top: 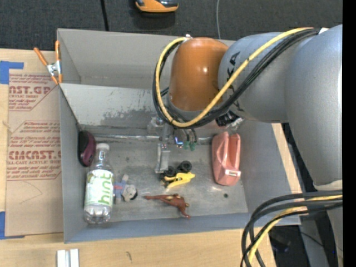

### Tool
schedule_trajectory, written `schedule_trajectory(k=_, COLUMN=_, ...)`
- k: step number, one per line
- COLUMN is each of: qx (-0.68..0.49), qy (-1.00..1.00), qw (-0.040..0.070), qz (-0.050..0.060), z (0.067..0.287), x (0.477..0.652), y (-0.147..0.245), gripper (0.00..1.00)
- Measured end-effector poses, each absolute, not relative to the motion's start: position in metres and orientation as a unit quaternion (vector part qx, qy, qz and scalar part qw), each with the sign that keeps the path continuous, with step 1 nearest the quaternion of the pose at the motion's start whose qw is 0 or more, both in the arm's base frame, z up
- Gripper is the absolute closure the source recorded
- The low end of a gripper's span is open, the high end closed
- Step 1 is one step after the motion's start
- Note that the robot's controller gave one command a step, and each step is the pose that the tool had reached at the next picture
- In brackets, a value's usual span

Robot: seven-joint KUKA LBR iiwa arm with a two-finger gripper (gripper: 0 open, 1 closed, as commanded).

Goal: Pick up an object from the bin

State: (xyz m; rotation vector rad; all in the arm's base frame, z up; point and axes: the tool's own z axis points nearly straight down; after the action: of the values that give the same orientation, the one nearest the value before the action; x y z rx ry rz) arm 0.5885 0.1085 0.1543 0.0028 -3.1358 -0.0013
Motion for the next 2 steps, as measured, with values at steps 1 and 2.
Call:
schedule_trajectory(k=1, qx=0.000, qy=-1.000, qw=-0.001, qz=-0.001, z=0.159, x=0.590, y=0.108, gripper=0.00)
schedule_trajectory(k=2, qx=0.063, qy=-0.998, qw=-0.006, qz=-0.001, z=0.130, x=0.558, y=0.089, gripper=0.00)
